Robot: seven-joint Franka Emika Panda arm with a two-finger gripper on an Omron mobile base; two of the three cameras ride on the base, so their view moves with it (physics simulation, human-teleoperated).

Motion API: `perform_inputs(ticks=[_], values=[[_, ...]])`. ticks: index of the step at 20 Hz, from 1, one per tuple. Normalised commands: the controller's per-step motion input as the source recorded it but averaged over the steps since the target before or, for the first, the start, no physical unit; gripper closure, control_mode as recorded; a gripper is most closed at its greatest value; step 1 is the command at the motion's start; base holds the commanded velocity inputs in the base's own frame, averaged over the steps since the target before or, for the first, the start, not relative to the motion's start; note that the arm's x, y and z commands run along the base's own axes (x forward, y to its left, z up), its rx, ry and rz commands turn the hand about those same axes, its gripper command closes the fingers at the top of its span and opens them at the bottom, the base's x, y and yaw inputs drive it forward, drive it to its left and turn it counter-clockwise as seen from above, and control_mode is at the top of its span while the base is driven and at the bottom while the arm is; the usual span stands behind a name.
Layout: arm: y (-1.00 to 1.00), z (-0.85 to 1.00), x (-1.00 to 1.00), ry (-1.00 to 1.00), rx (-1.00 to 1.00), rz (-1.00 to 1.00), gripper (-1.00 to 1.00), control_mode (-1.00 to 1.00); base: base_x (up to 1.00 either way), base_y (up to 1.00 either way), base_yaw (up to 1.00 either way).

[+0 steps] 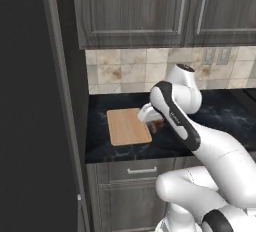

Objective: Retrieve the chicken drumstick from the fridge and place it on the cutting board.

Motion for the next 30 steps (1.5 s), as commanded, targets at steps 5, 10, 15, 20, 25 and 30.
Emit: perform_inputs(ticks=[5,10,15,20,25,30], values=[[0.0,-0.21,0.73,0.02,0.0,0.0,1.0,-1.0,0.0,0.0,0.0],[0.0,-0.24,0.8,0.02,0.0,0.0,1.0,-1.0,0.0,0.0,0.0],[0.02,-0.35,0.78,0.02,-0.04,0.0,1.0,-1.0,0.0,0.0,0.0],[0.15,-0.39,0.6,0.0,-0.08,0.0,1.0,-1.0,0.0,0.0,0.0],[0.17,-0.36,0.38,0.01,-0.07,0.0,1.0,-1.0,0.0,0.0,0.0],[0.07,-0.3,0.19,0.0,-0.04,0.0,1.0,-1.0,0.0,0.0,0.0]])
